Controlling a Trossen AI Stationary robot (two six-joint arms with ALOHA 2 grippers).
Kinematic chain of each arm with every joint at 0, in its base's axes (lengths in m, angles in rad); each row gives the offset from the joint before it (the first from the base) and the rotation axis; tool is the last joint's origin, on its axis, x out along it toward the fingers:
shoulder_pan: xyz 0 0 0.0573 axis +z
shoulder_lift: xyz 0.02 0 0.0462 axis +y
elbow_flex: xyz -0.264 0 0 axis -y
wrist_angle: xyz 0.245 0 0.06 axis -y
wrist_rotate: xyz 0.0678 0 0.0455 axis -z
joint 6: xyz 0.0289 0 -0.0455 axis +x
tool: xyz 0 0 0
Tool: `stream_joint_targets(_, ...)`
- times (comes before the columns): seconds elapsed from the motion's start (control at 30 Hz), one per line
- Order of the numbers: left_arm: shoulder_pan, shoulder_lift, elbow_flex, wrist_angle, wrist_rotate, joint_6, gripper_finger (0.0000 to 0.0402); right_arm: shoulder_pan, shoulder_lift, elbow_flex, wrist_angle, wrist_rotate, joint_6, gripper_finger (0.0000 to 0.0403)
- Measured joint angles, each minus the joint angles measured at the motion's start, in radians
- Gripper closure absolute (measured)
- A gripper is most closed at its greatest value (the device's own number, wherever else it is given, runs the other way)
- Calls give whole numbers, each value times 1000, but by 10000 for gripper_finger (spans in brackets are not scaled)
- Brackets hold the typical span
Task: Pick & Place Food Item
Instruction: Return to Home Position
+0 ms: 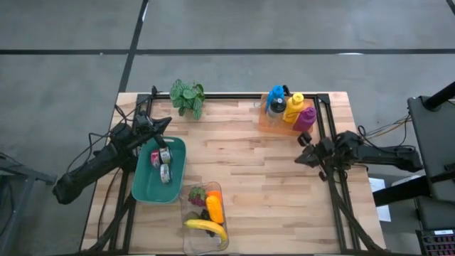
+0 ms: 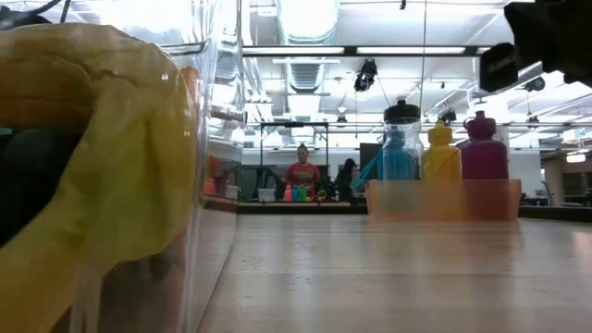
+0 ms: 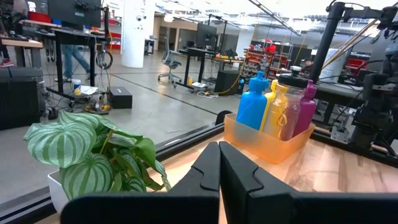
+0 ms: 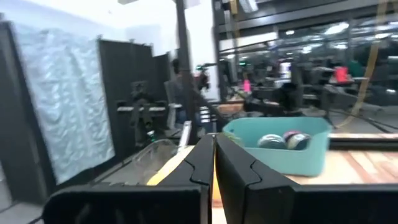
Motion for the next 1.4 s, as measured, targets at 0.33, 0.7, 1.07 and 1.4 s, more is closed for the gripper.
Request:
stream_joint_targets(0.33, 0, 4, 0, -2, 0, 0, 401, -2, -147, 0, -232, 142, 24, 391)
stream_joint_targets(0.7, 0, 13, 0, -2, 0, 0, 401, -2, -150, 0, -229, 165, -113, 391)
stream_joint_targets(1.07, 0, 13, 0, -2, 0, 0, 401, -2, -145, 0, -230, 164, -109, 391)
stream_joint_targets(1.4, 0, 13, 0, -2, 0, 0, 401, -2, -145, 0, -230, 163, -106, 391)
